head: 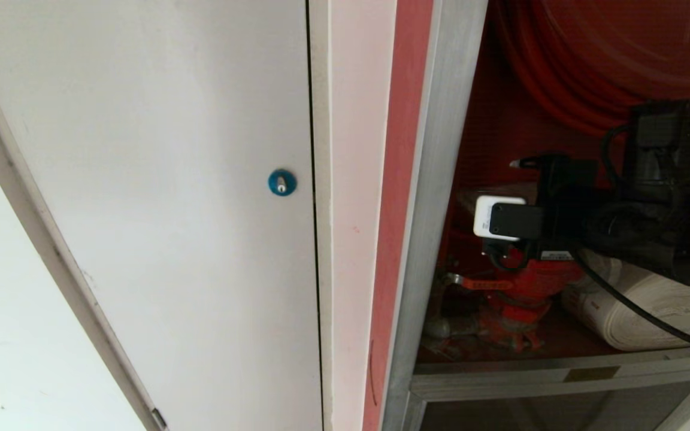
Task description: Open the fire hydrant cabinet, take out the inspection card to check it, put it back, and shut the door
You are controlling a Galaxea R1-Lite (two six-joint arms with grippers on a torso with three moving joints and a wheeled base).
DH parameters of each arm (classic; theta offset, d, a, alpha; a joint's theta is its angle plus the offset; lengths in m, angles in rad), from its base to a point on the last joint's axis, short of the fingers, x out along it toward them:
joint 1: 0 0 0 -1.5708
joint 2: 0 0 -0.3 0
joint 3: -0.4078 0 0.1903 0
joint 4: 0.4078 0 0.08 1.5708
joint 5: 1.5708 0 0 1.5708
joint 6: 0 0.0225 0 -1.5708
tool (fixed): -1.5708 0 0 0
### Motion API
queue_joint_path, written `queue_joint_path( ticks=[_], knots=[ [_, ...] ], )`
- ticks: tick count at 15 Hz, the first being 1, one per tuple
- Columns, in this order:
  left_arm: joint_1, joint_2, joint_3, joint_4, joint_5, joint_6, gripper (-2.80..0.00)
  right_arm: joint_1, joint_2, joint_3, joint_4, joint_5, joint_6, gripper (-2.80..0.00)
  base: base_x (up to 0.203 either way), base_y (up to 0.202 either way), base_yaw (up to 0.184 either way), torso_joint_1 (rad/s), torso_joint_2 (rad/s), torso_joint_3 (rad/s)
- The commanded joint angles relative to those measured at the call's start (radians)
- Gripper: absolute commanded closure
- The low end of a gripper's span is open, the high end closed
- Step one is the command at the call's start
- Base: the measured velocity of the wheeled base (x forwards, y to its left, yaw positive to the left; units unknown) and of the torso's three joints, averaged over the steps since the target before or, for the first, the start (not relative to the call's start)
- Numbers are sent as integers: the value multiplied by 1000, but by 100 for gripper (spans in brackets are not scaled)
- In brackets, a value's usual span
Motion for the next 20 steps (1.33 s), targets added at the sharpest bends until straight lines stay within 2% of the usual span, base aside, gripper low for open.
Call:
queue_joint_path(
  ticks=[1,6,9,10,12,17,18,20],
  knots=[
    [0,-1,6,0,0,1,0,1,-70,43,7,-1,-9,-280,0,0,0,0,0,0],
    [0,-1,6,0,0,0,0,11,-261,162,57,7,-10,-280,0,0,0,0,0,0],
    [0,1,6,0,0,0,0,12,-393,196,147,9,-11,-280,0,0,0,0,0,0],
    [0,-1,6,0,0,1,0,12,-438,199,195,9,-11,0,0,0,0,0,0,0],
    [0,-1,6,0,0,1,0,12,-508,201,278,9,-11,0,0,0,0,0,0,0],
    [0,-1,6,0,0,0,0,8,-614,196,318,1,-4,0,0,0,0,0,0,0],
    [0,-1,6,0,0,0,0,3,-632,191,340,0,14,0,0,0,0,0,0,0],
    [0,-1,6,0,0,0,0,2,-638,187,349,0,142,0,0,0,0,0,0,0]
  ],
)
